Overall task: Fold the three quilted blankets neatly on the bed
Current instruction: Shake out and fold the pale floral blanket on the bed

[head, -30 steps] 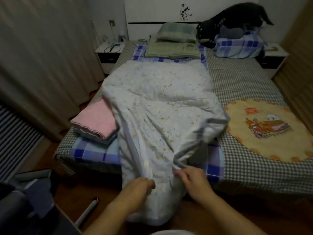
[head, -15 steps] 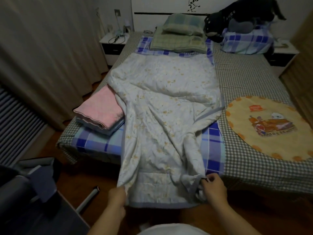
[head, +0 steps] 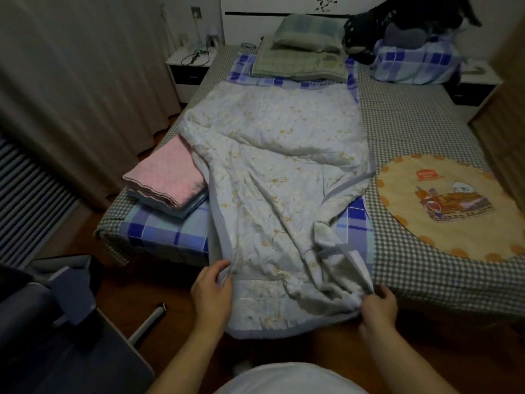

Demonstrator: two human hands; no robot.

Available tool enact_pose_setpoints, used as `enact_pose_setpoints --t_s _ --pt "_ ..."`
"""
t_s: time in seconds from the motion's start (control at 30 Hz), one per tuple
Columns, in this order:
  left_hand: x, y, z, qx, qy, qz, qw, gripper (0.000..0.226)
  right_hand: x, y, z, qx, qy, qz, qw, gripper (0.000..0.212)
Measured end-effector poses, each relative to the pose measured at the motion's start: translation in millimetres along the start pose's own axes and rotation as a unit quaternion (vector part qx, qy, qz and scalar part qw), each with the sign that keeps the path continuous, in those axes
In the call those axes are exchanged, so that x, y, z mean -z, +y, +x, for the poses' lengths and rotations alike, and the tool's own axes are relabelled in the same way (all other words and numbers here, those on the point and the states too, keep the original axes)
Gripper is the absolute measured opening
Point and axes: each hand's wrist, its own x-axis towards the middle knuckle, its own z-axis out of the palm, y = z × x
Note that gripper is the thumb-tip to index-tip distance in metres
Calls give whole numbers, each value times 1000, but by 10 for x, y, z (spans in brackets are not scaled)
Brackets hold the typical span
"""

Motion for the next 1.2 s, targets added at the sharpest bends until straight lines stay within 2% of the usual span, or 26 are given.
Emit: enact_pose_setpoints --t_s 0.03,0.1,0.13,0.17,0.23,0.27,0.33,0.37,0.4,0.43,0.47,0.5,0.53,0.57,0.63,0.67,0.7,0.73,0.77,0.8,0.83,0.87,0.93,1.0,1.1,1.2 --pt "-15 41 -5 -16 -18 -3 1000 27 20 2 2 -19 -12 30 999 50" --pt "-31 148 -19 -26 -62 -37 997 36 34 43 20 -21 -43 14 999 35" --pt "-26 204 -34 -22 -84 -66 994 39 35 67 26 -20 -49 -17 998 34" --pt "-20 246 -59 -17 -103 -88 991 41 26 57 5 -16 -54 -61 997 42" --pt "-8 308 -102 -21 -133 -106 985 47 13 33 -44 20 -75 -178 981 62" --pt "-5 336 -123 -25 -145 -115 982 49 13 19 -65 52 -102 -227 967 63" --pt "2 384 -141 -2 -155 -165 974 53 32 -17 -98 129 -148 -254 947 45" --pt "5 404 -129 27 -149 -211 966 54 36 -60 -124 151 -124 -222 955 34" --pt "8 415 -108 58 -138 -258 954 54 53 -106 -79 149 -70 -141 976 26" --pt "10 424 -87 83 -125 -300 942 52 64 -211 -63 98 -24 -14 995 19" --pt "18 441 -75 98 -113 -328 933 50 92 -336 -40 33 -9 115 993 19" --pt "24 457 -67 112 -105 -351 923 48 116 -456 -26 -26 -16 226 974 27" --pt "30 473 -64 126 -102 -373 913 46 136 -571 -31 -58 -33 294 953 33" --pt "29 486 -62 141 -103 -393 903 44 146 -717 -96 -59 -51 317 945 30" --pt "31 539 -91 169 -126 -411 887 38 83 -965 -381 11 -90 264 960 19" --pt "28 582 -114 176 -146 -401 887 34 34 -1039 -561 92 -87 179 976 21" --pt "20 621 -134 176 -165 -384 891 31 -40 -1060 -705 221 -69 65 971 26" --pt "12 659 -150 171 -180 -369 895 29 -111 -1015 -845 382 -54 -53 921 29" --pt "9 708 -168 163 -190 -361 898 29 -170 -922 -954 534 -68 -153 829 26" --pt "16 773 -185 155 -196 -360 899 29 -242 -782 -975 628 -114 -242 730 21" --pt "27 836 -195 150 -197 -367 897 29 -320 -613 -977 671 -174 -304 654 25" --pt "46 900 -204 147 -198 -378 892 30 -400 -439 -962 677 -228 -339 612 32" --pt "85 998 -205 146 -201 -396 884 31 -484 -235 -1025 627 -311 -322 638 29" --pt "121 1059 -196 153 -206 -411 875 31 -536 -118 -1034 611 -321 -281 667 21" --pt "160 1104 -195 171 -204 -430 863 32 -526 -133 -1002 659 -298 -290 627 28" --pt "167 1137 -223 170 -202 -410 873 30 -499 -150 -977 672 -277 -306 615 46"
